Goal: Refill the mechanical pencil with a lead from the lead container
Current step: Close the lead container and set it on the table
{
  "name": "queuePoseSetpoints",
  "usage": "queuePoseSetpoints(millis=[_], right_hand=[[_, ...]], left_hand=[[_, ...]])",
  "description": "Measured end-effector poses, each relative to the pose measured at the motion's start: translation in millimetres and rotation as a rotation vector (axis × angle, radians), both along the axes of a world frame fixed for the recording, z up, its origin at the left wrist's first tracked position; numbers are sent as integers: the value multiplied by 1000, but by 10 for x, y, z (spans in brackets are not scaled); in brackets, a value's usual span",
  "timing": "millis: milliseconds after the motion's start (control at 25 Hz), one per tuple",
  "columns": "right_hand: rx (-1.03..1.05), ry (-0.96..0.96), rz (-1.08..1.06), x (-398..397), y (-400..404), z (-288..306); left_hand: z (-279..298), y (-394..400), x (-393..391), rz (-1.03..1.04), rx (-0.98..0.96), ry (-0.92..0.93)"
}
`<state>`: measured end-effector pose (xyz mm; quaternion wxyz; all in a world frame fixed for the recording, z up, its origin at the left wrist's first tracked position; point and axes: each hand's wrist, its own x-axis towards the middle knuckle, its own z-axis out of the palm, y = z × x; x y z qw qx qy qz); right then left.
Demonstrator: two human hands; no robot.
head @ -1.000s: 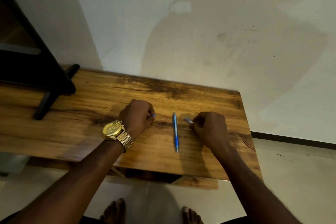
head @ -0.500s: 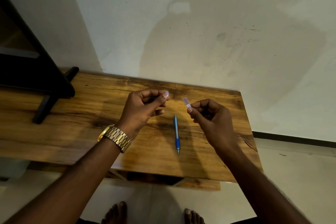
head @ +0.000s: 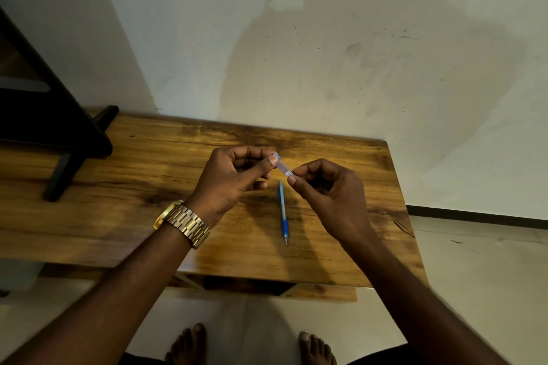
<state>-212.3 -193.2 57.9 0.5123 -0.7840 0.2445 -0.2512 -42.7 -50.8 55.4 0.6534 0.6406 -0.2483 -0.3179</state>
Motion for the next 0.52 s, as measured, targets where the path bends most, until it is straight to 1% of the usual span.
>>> queuePoseSetpoints(millis=[200,320,400,520], right_hand=[[14,-1,-14,1,-15,0],[-33,15,-3,-9,-40,10],[-99,25,10,-25,-76,22],[-181,60,40,-49,-125,43]], left_hand=[[-24,12,27,-29,24,-32],[-19,26,48,-48,34,-66],[-8,54,77,-70,60,-113],[11,105,114,-153,165,-239]])
